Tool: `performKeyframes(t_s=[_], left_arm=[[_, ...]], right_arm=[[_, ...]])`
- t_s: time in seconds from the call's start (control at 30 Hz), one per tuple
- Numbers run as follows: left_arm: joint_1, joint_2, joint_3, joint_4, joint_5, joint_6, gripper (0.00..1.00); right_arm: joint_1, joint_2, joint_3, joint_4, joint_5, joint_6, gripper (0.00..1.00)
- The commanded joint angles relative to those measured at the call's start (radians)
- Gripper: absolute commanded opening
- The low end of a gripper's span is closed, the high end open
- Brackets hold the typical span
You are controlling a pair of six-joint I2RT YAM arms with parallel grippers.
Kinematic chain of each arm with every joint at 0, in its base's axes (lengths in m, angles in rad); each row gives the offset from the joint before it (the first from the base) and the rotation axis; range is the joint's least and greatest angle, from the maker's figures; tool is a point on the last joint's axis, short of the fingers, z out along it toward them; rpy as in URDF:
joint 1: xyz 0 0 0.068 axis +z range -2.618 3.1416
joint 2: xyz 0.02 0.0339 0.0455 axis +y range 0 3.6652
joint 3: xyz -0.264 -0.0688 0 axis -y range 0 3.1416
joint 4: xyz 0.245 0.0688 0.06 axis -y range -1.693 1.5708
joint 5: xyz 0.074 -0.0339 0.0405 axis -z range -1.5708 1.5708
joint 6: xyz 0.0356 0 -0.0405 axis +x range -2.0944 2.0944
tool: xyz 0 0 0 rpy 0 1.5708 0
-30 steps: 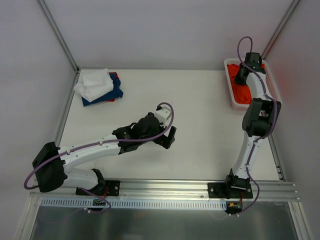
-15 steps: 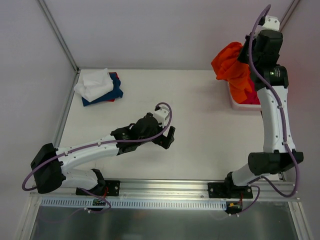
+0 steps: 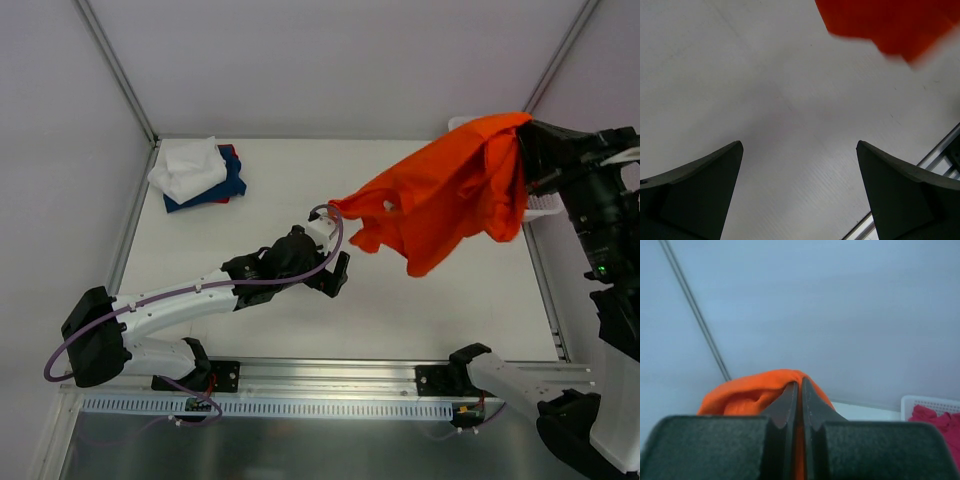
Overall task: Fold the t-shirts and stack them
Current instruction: Move the tshirt to the center of the board
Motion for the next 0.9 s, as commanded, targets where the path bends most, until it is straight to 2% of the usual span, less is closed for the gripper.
performKeyframes(t_s=[0.0,0.1,0.2,0.37,0.47,0.57,0.87], left_arm=[[-0.011,-0.006,0.006,0.032,-0.010,-0.019,0.99],[-0.011,-0.004,0.010,0.030,-0.006,-0.022,0.99],[-0.011,-0.007,0.010,0.029,-0.006,-0.025,0.99],[-0.011,-0.021,-0.002,0.029,-0.013,-0.028,0.99],[-0.011,-0.021,-0.003,0.029,-0.015,-0.027,0.99],[-0.011,-0.015,0.000,0.029,-0.017,-0.028,0.99],[-0.012,0.013,0.017,0.029,-0.006,-0.041,0.99]], right_arm=[[0.006,-0.010,-0.028,0.062,-0.082,0.042,0.00],[0.006,-0.016,-0.077,0.035,-0.090,0.062,0.00],[0.006,-0.032,-0.218,0.046,-0.099,0.088,0.00],[0.006,-0.032,-0.501,0.110,-0.208,0.143,0.00],[0.009,-0.021,-0.591,0.160,-0.268,0.198,0.00],[0.030,0.017,-0.600,0.173,-0.329,0.215,0.00],[0.141,0.071,-0.539,0.158,-0.352,0.155,0.00]])
